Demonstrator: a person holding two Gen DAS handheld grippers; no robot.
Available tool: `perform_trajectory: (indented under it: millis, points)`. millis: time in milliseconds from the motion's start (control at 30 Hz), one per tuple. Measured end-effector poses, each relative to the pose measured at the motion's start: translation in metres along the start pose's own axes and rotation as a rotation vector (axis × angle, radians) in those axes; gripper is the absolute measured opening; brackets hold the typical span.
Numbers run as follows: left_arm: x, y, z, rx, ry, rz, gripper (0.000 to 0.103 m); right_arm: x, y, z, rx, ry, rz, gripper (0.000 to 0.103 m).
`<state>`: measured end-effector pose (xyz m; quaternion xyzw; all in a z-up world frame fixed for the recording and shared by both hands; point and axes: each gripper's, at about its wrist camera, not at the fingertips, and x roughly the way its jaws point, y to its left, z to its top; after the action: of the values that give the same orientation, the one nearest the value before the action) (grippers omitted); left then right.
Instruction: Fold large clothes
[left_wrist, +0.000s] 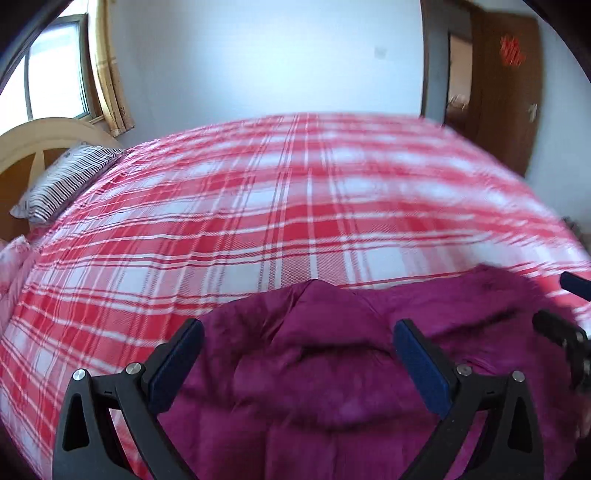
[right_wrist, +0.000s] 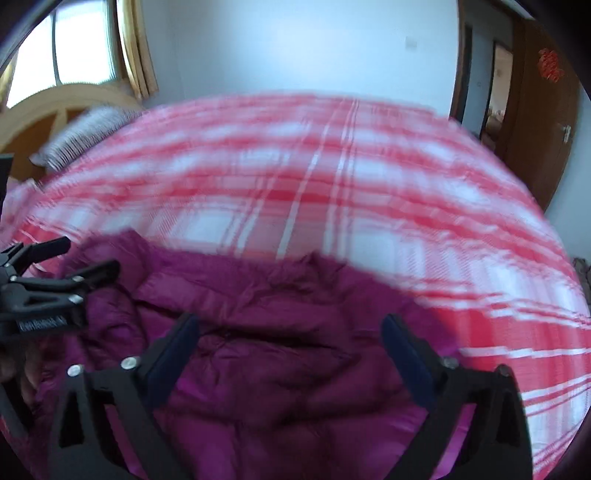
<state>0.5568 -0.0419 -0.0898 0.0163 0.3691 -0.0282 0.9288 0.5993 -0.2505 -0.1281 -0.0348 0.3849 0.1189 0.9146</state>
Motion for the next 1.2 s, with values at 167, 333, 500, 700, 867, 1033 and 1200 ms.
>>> perform_trajectory:
  millis: [167, 333, 500, 700, 867, 1033, 1200]
  points:
    - [-0.086, 0.024, -0.042, -0.026, -0.068, -0.091, 0.102, -0.076, -0.025, -0.015, 0.006, -0.030, 0.028, 0.096]
    - [-0.147, 0.039, -0.111, -0.043, -0.059, -0.146, 0.102, -0.150, -0.034, -0.068, 0.021, -0.032, 0.062, 0.097]
    - [-0.181, 0.040, -0.165, -0.054, -0.053, -0.152, 0.102, -0.195, -0.034, -0.114, 0.083, -0.049, 0.107, 0.100]
    - [-0.198, 0.037, -0.206, -0.061, -0.027, -0.166, 0.102, -0.214, -0.032, -0.168, 0.174, -0.033, 0.102, 0.100]
    - [-0.210, 0.050, -0.239, -0.088, -0.004, -0.154, 0.102, -0.219, -0.021, -0.216, 0.185, 0.010, 0.077, 0.100]
    - [-0.219, 0.071, -0.277, -0.078, 0.029, -0.123, 0.102, -0.230, -0.020, -0.262, 0.194, 0.024, 0.029, 0.100]
    - [-0.229, 0.092, -0.313, -0.095, 0.062, -0.120, 0.102, -0.240, -0.018, -0.297, 0.207, 0.052, -0.006, 0.100]
